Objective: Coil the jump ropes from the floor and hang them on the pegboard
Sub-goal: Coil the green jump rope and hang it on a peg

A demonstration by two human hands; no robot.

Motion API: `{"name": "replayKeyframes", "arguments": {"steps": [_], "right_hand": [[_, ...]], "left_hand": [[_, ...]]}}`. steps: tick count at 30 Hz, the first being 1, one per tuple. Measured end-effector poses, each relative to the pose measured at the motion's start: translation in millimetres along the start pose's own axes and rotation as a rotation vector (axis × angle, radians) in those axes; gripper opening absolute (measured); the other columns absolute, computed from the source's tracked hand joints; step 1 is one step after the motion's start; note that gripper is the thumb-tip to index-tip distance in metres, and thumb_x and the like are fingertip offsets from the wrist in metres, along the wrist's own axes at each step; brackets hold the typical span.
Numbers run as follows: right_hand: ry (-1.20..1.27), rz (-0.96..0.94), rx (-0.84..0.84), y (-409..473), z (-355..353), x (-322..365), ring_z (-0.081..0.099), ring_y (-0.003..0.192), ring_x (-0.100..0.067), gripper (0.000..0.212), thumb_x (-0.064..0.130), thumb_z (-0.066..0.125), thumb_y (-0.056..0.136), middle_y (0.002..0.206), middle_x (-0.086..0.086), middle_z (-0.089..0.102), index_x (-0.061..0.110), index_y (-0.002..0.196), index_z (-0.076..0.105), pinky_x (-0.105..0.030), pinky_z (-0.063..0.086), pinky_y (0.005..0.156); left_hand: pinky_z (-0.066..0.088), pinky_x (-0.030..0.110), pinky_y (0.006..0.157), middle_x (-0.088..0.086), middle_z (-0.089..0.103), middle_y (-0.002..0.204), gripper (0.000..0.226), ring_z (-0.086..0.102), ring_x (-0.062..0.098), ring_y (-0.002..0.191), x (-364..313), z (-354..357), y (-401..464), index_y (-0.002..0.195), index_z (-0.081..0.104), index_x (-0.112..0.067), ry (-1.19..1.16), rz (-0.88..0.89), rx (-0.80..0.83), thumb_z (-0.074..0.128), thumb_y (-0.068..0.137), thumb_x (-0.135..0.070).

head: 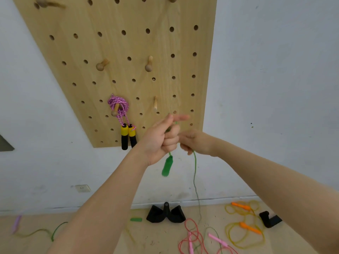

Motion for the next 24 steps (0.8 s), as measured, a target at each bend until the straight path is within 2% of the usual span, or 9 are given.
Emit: {"name": "replayKeyframes", "arguments": {"steps": [2,4,7,11,13,16,18,21,24], "right_hand": [[-0.16,0.08,0.169,-6,19,-9,0.05,0.06,-0.016,0.019,0.026,0.037,0.099,0.07,0.0,0.052,0.025,0.11,0.053,-0.03,0.046,0.07],[-0.218,0.133,0.289,-18,29,-11,0.05,0.053,-0.013,0.031,0.021,0.041,0.097,0.071,-0.001,0.055,0.027,0.128,0.043,-0.027,0.047,0.065],[-0.307,0.071,0.275,-27,16,10,0.046,0.053,-0.008,0.032,0.023,0.053,0.092,0.067,0.002,0.05,0.017,0.124,0.052,-0.022,0.045,0.057],[-0.266,-0.044,0.112,-27,-17,36,0.043,0.049,-0.003,0.018,0.017,0.06,0.088,0.05,0.015,0.044,0.006,0.099,0.069,-0.022,0.049,0.054],[-0.235,-0.079,-0.055,-26,-37,43,0.044,0.05,-0.004,0.016,0.017,0.063,0.086,0.05,0.017,0.047,0.004,0.091,0.071,-0.023,0.049,0.056],[-0.231,-0.143,-0.389,-34,-70,50,0.041,0.049,-0.003,0.017,0.025,0.07,0.08,0.058,0.007,0.054,0.008,0.078,0.07,-0.012,0.035,0.051],[-0.189,-0.173,-0.516,-43,-84,51,0.039,0.049,-0.005,0.021,0.029,0.074,0.077,0.059,0.002,0.054,0.012,0.072,0.063,-0.011,0.032,0.05],[0.027,-0.223,-0.427,-43,-84,48,0.047,0.061,-0.012,0.014,0.017,0.071,0.08,0.066,-0.003,0.056,0.014,0.076,0.058,-0.02,0.039,0.062],[0.318,-0.258,-0.269,-39,-75,45,0.048,0.063,-0.014,0.007,0.01,0.062,0.087,0.065,-0.003,0.054,0.01,0.08,0.058,-0.021,0.04,0.064]], "left_hand": [[0.035,0.017,0.043,-0.003,0.048,0.057,0.038,0.039,0.005,0.044,1,-12,5,0.12,0.055,-0.016,-0.047,0.037,-0.13,0.027,0.101,-0.031],[0.053,0.029,0.07,0.007,0.068,0.089,0.038,0.064,0.013,0.078,7,-27,8,0.127,0.051,-0.018,-0.039,0.043,-0.245,0.028,0.101,-0.033],[0.044,0.044,0.098,0.008,0.058,0.128,0.038,0.052,0.023,0.122,20,-49,8,0.131,0.048,-0.022,0.219,-0.008,-0.375,0.03,0.1,-0.036],[0.034,0.049,0.109,-0.002,0.059,0.127,0.028,0.051,0.02,0.124,27,-39,13,0.113,0.058,-0.033,0.358,-0.041,-0.314,0.036,0.097,-0.042],[0.034,0.044,0.109,-0.002,0.063,0.124,0.031,0.055,0.017,0.118,25,-23,18,0.115,0.059,-0.029,0.444,-0.05,-0.233,0.038,0.098,-0.042],[0.046,0.037,0.095,0.001,0.07,0.091,0.037,0.067,0.016,0.08,19,2,23,0.108,0.061,-0.01,0.407,-0.045,-0.121,0.031,0.102,-0.03],[0.05,0.034,0.074,-0.001,0.056,0.063,0.037,0.049,0.009,0.046,13,11,20,0.09,0.058,-0.008,0.313,-0.051,-0.113,0.029,0.102,-0.027],[0.031,0.02,0.042,-0.006,0.031,0.049,0.04,0.02,0.007,0.038,14,20,15,0.07,0.045,-0.015,0.236,-0.123,-0.096,0.029,0.101,-0.035],[0.016,0.017,0.036,-0.009,0.018,0.041,0.052,0.008,0.01,0.039,18,42,4,0.065,0.041,-0.014,0.203,-0.23,0.082,0.022,0.098,-0.049]]}}
Point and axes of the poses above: each hand's wrist, its own y-axis towards the middle knuckle, its own z-axis out of the palm, x = y × z, the point moved 9 cm from there along y, towards the middle knuckle
